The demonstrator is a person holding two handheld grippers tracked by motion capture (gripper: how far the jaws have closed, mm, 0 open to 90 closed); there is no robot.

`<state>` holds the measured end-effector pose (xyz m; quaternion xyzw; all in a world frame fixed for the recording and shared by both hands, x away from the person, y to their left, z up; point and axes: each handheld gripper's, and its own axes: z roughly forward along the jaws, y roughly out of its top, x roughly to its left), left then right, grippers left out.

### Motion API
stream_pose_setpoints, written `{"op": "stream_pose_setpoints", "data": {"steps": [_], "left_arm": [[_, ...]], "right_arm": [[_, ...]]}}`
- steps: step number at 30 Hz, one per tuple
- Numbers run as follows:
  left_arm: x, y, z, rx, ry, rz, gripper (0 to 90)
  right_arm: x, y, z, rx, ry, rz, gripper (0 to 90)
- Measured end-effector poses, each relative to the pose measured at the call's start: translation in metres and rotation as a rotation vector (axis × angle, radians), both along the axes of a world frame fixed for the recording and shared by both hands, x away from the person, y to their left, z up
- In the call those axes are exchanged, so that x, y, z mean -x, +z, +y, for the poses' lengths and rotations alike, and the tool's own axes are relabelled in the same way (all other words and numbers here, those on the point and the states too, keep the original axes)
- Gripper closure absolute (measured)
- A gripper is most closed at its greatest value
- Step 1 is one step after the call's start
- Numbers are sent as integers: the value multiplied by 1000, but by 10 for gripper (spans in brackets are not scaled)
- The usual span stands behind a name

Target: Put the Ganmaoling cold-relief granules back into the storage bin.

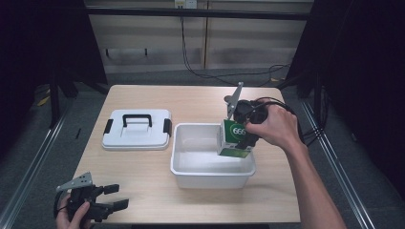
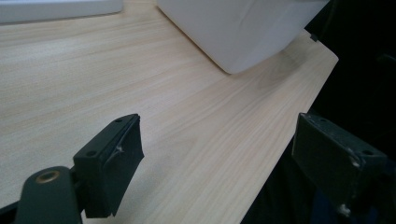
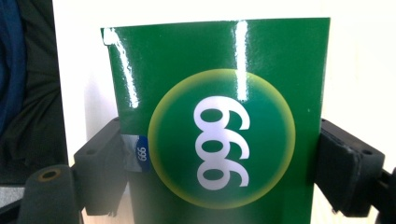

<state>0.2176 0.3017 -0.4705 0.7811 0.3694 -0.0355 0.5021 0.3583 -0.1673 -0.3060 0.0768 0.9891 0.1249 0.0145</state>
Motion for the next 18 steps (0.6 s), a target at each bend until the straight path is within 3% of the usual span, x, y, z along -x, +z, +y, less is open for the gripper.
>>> {"op": "stream_pose_setpoints", "data": {"steps": [5,18], "left_arm": [[0,0,0,1,-2,-1,160],[0,0,0,0,-1,-1,160]], "right_arm": [[-1,-6,5,49,-10,13,155],[-3,-19,13,103,24,34,153]]}}
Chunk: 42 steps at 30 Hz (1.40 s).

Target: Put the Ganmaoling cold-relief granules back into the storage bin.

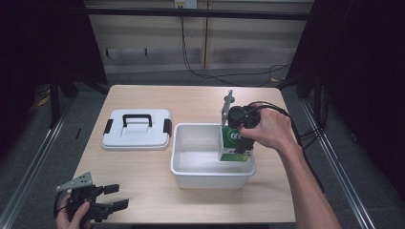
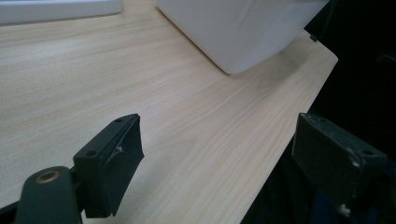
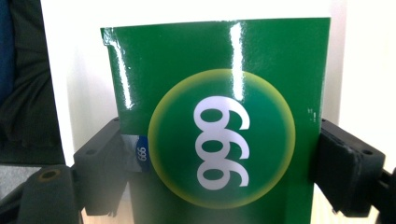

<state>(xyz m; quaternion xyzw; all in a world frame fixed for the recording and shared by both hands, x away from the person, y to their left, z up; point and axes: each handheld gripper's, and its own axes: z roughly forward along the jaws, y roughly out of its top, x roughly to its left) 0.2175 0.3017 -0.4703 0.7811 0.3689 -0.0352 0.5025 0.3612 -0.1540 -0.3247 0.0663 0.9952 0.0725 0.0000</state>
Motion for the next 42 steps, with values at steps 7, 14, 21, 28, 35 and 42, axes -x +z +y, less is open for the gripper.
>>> {"op": "stream_pose_setpoints", "data": {"steps": [7,14,21,28,35,42], "left_arm": [[0,0,-1,-2,-2,1,160],[0,0,0,0,-4,0,160],[0,0,-1,4,-5,3,160],[0,0,-1,3,-3,3,160],[1,0,-1,5,-6,4,160],[0,0,-1,5,-5,4,160]], "right_arm": [[-2,-11,7,27,23,26,151],[-5,-19,7,31,34,29,151],[-6,-28,5,39,24,39,150],[-8,-38,8,61,46,47,149],[-10,-49,11,76,32,68,147],[-11,-56,6,76,4,76,146]]}}
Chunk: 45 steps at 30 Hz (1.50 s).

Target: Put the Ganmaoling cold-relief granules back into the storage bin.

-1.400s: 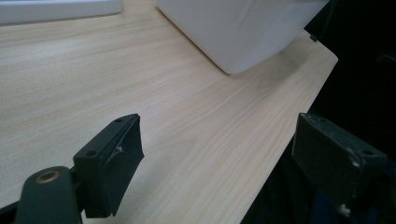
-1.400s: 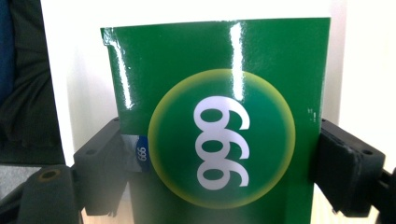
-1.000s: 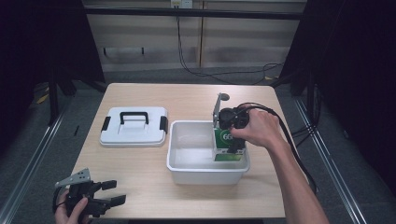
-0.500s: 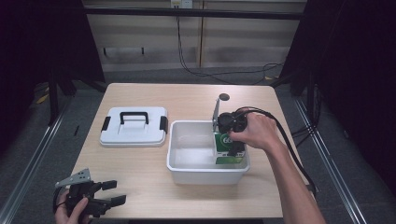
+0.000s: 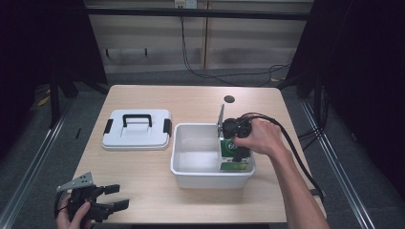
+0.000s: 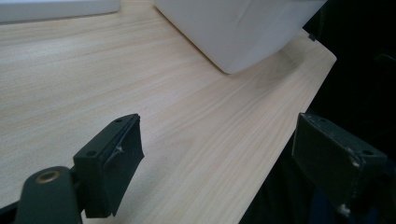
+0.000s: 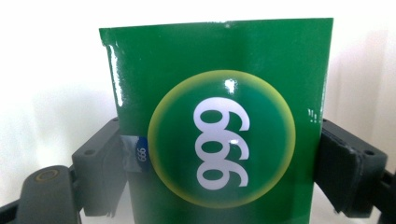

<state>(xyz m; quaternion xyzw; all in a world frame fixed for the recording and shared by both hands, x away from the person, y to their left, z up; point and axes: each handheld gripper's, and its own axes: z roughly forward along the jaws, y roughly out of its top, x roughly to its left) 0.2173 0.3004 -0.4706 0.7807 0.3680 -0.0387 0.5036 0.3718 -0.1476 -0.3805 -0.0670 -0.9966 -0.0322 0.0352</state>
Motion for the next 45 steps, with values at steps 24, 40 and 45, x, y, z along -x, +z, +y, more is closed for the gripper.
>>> {"op": "stream_pose_setpoints", "data": {"steps": [24,40,45], "left_arm": [[0,0,0,-2,0,-3,160],[0,1,1,-4,0,-5,160],[0,0,1,-5,-1,-7,160]], "right_arm": [[4,-29,8,45,-33,-6,140],[4,-38,12,84,-4,-23,135],[5,-39,13,90,-3,-23,134]]}}
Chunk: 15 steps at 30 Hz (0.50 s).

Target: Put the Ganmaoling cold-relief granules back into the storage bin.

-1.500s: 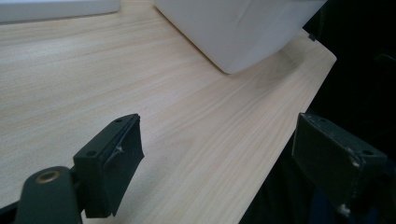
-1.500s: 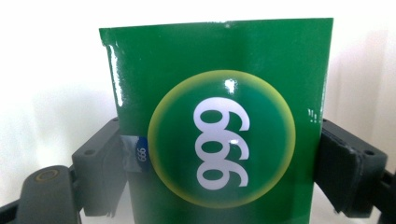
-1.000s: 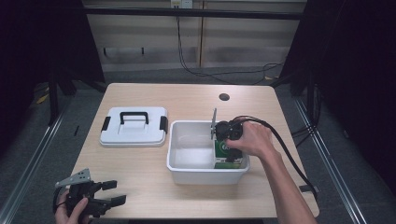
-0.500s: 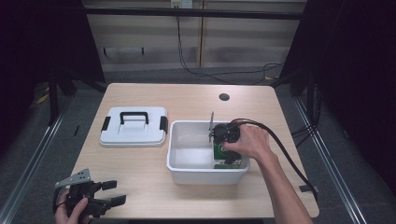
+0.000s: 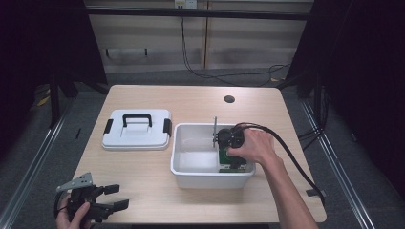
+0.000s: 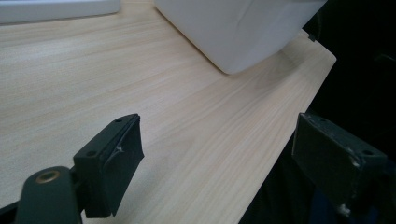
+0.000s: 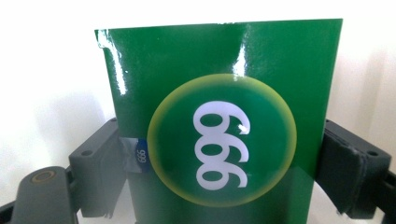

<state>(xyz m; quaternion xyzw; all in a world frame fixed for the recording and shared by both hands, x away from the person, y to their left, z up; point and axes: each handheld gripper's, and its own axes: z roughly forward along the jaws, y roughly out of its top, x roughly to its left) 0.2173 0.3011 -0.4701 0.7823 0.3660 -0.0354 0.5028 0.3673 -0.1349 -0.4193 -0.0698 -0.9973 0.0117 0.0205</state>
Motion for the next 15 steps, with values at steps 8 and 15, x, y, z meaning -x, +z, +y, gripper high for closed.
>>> {"op": "stream_pose_setpoints", "data": {"steps": [8,15], "left_arm": [[0,0,0,4,1,3,160],[0,0,0,4,1,3,160]], "right_arm": [[1,0,-1,-6,11,-5,130],[1,1,-1,-2,11,-11,115]]}}
